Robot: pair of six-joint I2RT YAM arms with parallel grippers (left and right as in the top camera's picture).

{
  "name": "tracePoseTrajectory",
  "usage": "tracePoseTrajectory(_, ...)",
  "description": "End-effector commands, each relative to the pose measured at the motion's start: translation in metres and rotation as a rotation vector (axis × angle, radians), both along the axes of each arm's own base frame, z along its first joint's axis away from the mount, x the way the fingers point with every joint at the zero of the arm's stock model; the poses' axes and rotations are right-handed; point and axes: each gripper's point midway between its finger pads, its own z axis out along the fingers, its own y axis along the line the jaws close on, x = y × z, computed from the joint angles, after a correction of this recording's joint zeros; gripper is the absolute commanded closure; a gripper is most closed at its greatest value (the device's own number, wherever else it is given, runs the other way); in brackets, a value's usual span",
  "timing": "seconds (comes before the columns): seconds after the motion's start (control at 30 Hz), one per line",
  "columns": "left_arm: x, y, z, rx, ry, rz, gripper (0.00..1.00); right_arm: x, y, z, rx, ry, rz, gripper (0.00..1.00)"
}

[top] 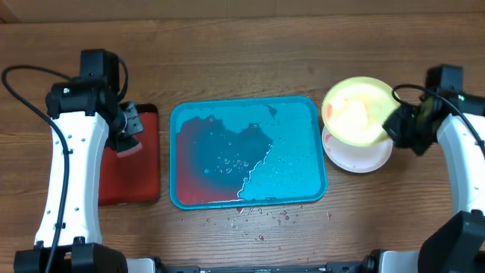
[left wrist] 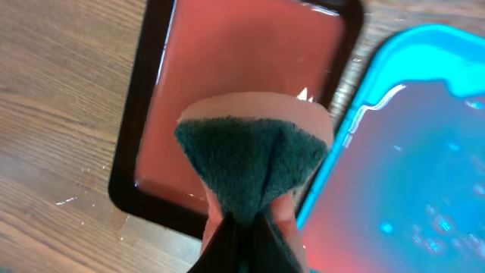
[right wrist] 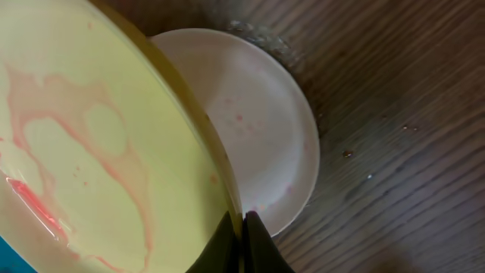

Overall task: Clean dirty plates on tray and stack at the side
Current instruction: 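Carry the yellow plate right and stack it on the white plates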

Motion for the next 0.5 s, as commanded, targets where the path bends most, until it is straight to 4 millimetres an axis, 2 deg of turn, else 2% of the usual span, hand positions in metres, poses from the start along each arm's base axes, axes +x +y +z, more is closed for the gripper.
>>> tracePoseTrajectory(0.0, -0.005, 0.007, -0.023, 0.007, 0.026, 0.019, 0.96, -0.01, -0.003, -0.018, 0.01, 0.009, 0.0, 0.96)
tracePoseTrajectory(0.13, -0.01, 0.006, -0.057, 0.015, 0.063, -0.047, 0.96, -0.016, -0.003, -0.042, 0.009, 0.015, -0.008, 0.96)
tracePoseTrajectory(0.37, -0.029, 0.005, -0.104, 0.016, 0.113, -0.061, 0.96, -0.027, -0.011, -0.062, -0.044, 0.045, -0.048, 0.96)
tracePoseTrajectory(0.47, -0.025, 0.008, -0.112, 0.036, 0.088, -0.057, 0.96, -0.023, -0.013, -0.063, -0.051, 0.029, -0.048, 0.8)
